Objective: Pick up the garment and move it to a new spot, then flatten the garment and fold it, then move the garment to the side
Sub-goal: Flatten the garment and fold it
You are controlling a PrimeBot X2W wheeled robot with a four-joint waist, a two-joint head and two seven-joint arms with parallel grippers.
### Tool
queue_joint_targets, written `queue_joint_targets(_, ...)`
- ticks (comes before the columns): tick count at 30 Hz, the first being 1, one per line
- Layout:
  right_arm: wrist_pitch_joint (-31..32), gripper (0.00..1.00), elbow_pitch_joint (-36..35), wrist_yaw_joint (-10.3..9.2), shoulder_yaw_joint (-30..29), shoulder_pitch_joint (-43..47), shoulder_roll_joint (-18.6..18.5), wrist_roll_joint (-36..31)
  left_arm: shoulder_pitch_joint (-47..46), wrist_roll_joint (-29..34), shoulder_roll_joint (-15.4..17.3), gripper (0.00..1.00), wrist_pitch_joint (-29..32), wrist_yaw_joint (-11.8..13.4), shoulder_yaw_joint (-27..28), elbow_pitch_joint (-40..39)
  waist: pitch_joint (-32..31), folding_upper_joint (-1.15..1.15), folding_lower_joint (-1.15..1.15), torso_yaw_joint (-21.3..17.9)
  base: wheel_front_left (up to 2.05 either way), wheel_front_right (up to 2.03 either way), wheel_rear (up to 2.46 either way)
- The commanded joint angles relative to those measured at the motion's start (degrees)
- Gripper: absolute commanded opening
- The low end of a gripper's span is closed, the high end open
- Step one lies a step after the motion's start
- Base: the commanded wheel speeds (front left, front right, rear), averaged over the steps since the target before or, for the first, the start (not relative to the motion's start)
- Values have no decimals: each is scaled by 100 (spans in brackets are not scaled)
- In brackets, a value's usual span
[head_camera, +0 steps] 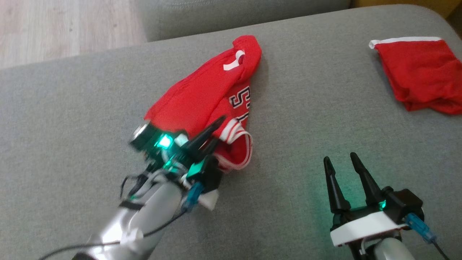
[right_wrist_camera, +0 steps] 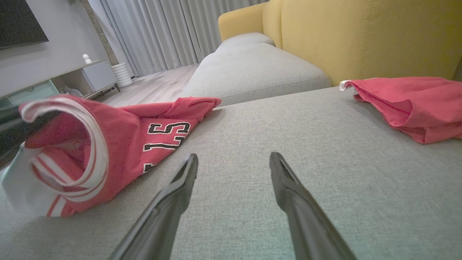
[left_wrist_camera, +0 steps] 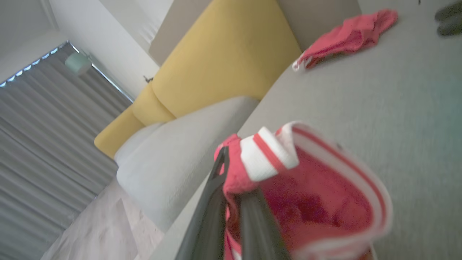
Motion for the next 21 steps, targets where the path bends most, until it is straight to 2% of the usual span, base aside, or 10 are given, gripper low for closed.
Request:
queue_joint_targets(1, -22, 100, -128, 39, 139, -157, -35, 11, -477, -30, -29, 0, -128, -77, 137, -259, -56, 0, 0, -26, 0, 0, 0)
queue_joint_targets(7, -22, 100, -78, 39, 238, -136, -4, 27, -1690, -704, -379, 0, -320, -758, 403, -636, -243, 0, 0, -237, 0, 0, 0)
queue_joint_targets(10, -22, 100, -66, 39, 268, -101, 14, 42, -2530, -1166, -520, 0, -338, -962, 782, -753, -331, 0, 0, -386, 0, 0, 0)
queue_joint_targets(14, -22, 100, -43, 39, 267, -42, 27, 46, -3464, -1916, -648, 0, -347, -939, 1489, -703, -424, 0, 0, -529, 0, 0, 0)
queue_joint_targets(16, -22, 100, -46, 39, 229, -16, 35, 44, -3594, -2290, -671, 0, -278, -904, 1784, -446, -460, 0, 0, -557, 0, 0, 0)
queue_joint_targets(18, -22, 100, -61, 39, 188, 13, 43, 45, -3429, -2536, -634, 0, -136, -899, 1957, -152, -490, 0, 0, -563, 0, 0, 0)
queue_joint_targets(21, -22, 100, -91, 39, 132, 58, 55, 43, -2646, -2707, -423, 0, -30, -930, 1996, 195, -502, 0, 0, -535, 0, 0, 0)
